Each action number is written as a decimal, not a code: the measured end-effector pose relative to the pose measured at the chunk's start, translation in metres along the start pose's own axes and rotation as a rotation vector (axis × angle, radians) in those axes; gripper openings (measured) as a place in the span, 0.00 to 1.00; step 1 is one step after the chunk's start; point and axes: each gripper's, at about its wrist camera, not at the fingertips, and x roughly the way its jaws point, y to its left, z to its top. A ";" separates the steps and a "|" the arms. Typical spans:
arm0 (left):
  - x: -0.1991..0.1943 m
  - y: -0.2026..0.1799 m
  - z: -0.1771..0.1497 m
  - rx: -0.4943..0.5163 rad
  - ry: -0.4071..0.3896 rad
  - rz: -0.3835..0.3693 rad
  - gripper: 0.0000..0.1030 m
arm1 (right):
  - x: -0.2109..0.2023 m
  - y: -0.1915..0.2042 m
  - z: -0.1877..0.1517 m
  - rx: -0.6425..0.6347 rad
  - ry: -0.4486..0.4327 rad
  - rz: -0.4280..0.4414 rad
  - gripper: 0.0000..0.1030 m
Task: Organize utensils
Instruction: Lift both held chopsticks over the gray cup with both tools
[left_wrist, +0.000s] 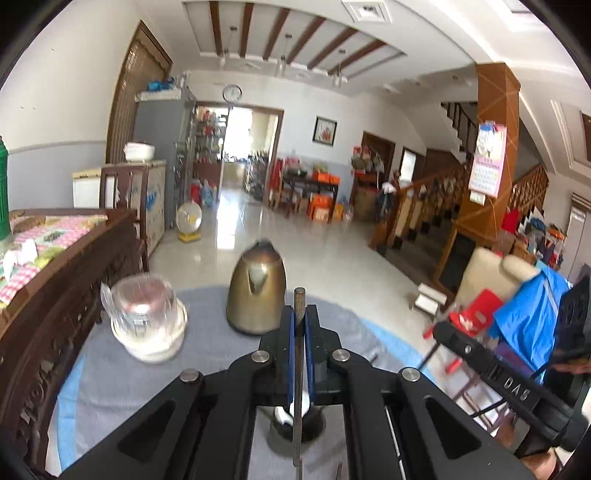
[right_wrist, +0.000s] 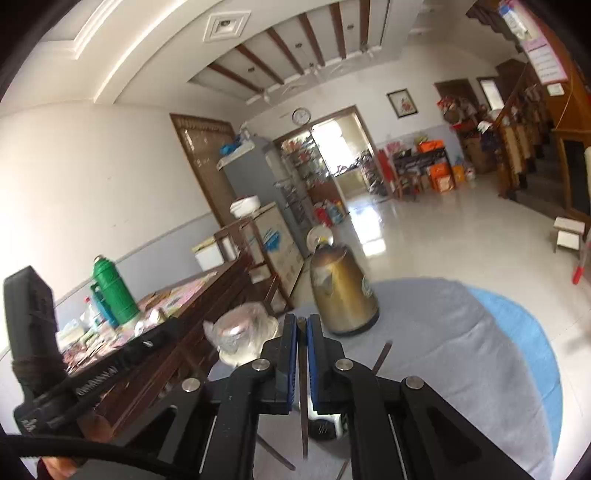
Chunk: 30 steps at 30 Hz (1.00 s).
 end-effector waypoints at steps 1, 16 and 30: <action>0.000 0.001 0.007 -0.010 -0.019 0.003 0.05 | 0.001 -0.001 0.005 0.004 -0.005 -0.008 0.06; 0.053 0.011 0.001 -0.080 -0.049 0.068 0.05 | 0.047 -0.011 0.022 0.018 -0.018 -0.101 0.06; 0.086 0.032 -0.063 -0.135 0.144 0.061 0.09 | 0.047 -0.021 -0.011 0.007 0.044 -0.077 0.06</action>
